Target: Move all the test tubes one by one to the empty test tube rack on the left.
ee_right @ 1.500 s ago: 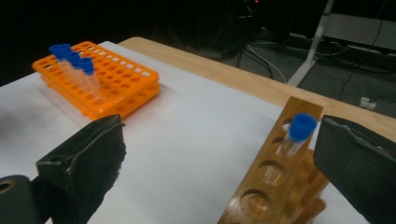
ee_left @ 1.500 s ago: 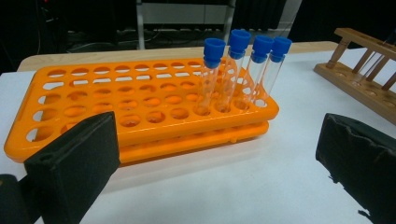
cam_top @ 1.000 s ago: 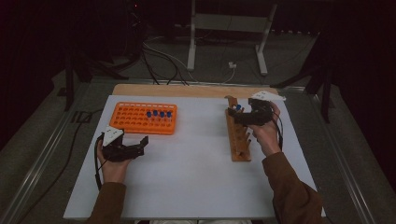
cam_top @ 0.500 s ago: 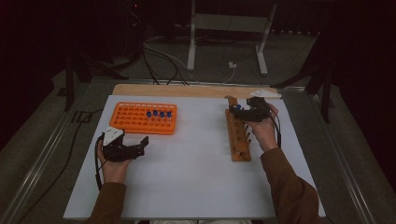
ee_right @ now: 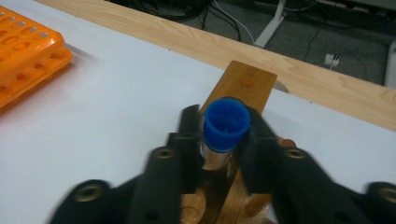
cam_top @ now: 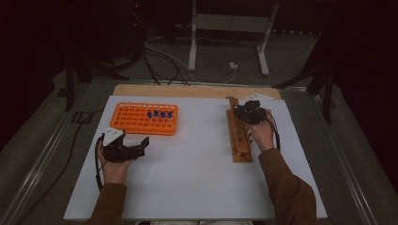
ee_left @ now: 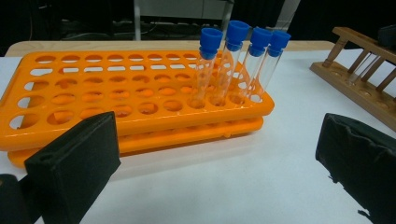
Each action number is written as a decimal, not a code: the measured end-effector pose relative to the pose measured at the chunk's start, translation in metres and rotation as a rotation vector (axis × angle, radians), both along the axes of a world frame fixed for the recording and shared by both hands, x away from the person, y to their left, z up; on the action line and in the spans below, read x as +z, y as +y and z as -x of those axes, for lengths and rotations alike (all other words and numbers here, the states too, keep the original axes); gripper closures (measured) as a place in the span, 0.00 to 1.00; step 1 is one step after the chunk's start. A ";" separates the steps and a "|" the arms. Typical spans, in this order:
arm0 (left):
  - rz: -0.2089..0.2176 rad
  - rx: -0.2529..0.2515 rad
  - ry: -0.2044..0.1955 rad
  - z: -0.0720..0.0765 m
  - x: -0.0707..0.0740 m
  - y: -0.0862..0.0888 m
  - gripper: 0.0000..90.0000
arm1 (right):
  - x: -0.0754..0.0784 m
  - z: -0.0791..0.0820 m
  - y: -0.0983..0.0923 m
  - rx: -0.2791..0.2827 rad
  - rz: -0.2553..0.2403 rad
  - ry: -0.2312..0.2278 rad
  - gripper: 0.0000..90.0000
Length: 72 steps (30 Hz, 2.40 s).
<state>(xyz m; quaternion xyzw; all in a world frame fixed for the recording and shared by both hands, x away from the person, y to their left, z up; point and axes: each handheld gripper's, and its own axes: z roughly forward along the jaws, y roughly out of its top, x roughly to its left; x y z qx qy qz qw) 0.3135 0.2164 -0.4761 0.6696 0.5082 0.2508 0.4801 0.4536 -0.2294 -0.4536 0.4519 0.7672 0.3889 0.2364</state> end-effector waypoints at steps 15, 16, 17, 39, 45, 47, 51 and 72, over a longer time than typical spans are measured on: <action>0.004 0.004 -0.003 0.001 0.001 0.000 0.01 | -0.001 -0.002 0.004 -0.018 -0.003 -0.012 0.84; 0.003 0.004 -0.003 0.000 0.000 0.001 0.01 | -0.001 -0.001 0.004 -0.019 -0.006 -0.012 0.84; 0.002 0.003 -0.001 0.000 0.000 0.001 0.01 | 0.000 -0.001 0.003 -0.020 -0.009 -0.013 0.84; -0.010 -0.005 0.014 -0.001 -0.004 -0.002 0.01 | 0.041 0.017 -0.013 0.001 -0.083 -0.101 0.84; -0.013 -0.011 0.015 -0.001 -0.004 -0.004 0.01 | 0.055 0.023 -0.017 0.007 -0.112 -0.136 0.84; -0.017 -0.017 0.016 -0.001 -0.004 -0.004 0.01 | 0.058 0.025 -0.018 0.014 -0.126 -0.143 0.84; -0.017 -0.021 0.012 -0.001 -0.004 -0.006 0.01 | 0.062 0.030 -0.016 0.033 -0.136 -0.150 0.84; -0.048 -0.053 0.010 0.000 -0.003 -0.024 0.01 | 0.044 0.059 0.024 0.198 -0.155 -0.098 0.84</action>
